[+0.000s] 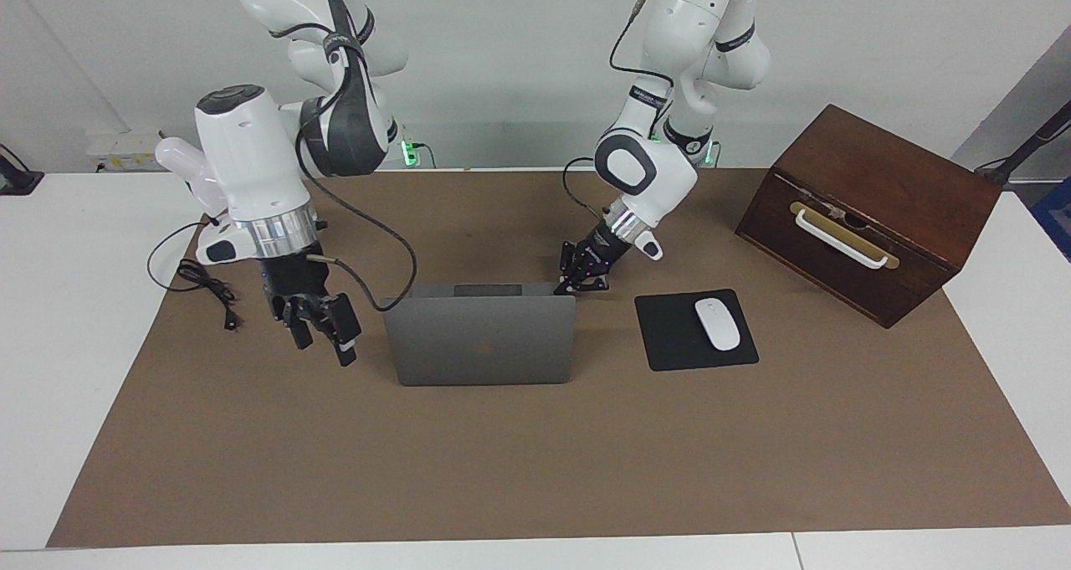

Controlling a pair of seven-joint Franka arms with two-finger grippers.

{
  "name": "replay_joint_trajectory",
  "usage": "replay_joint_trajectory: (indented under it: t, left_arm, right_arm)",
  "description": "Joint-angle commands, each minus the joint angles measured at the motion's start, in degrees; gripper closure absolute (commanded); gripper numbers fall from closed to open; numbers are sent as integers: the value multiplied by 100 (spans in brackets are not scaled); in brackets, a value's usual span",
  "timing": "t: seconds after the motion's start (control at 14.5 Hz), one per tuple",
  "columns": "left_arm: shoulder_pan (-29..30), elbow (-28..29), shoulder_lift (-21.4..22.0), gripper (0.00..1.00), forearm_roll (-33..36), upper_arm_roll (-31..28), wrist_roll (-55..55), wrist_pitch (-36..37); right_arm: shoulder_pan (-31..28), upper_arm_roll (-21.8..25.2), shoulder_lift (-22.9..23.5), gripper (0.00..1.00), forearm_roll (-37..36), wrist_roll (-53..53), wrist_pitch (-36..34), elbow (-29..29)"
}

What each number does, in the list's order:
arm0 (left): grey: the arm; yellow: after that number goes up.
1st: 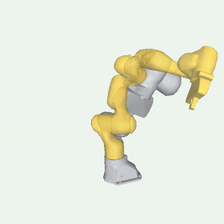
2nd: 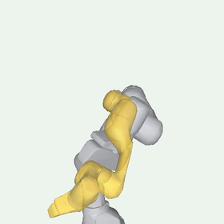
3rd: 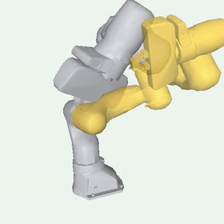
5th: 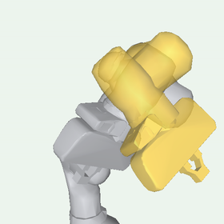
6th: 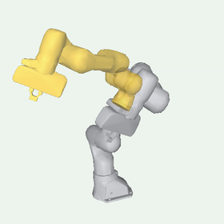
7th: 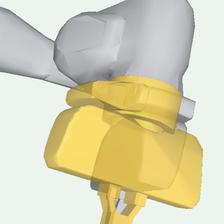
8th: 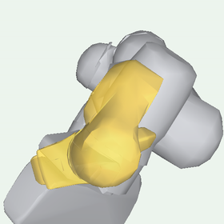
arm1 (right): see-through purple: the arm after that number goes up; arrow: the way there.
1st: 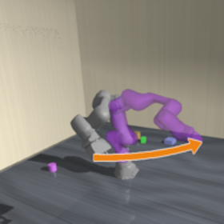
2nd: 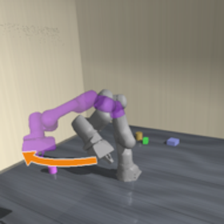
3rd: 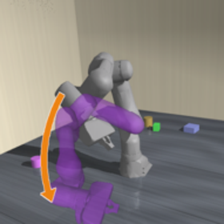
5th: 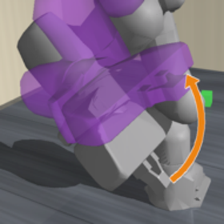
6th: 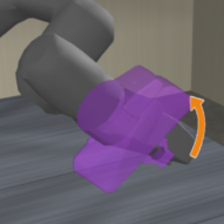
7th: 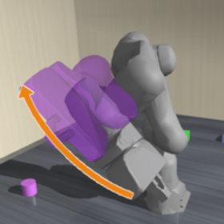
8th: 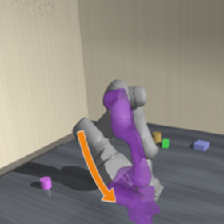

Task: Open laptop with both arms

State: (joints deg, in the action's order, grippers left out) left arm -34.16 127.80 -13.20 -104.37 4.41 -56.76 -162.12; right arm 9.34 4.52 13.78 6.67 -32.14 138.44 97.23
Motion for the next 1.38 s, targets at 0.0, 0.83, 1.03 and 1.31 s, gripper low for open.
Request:
replay_joint_trajectory:
  t: [0.0, 0.83, 1.03, 1.31]
  left_arm:
    - [260, -387, -96, 100, 460, 33, 51, -110]
    - [726, -800, 45, 100, 3429, -54, 68, -356]
    - [972, -809, 141, 100, 4414, -255, 60, -295]
    - [1017, -1124, 116, 100, 5162, -862, 182, -312]
  right_arm:
    - [-169, -39, 133, 0, -7, 558, -518, -485]
    - [-943, -118, -358, 0, -438, 2265, -2952, -1277]
    - [-1083, -127, -630, 0, -456, 2502, -3489, -1260]
    - [-1154, -189, -965, 0, -517, 2485, -4122, -1172]
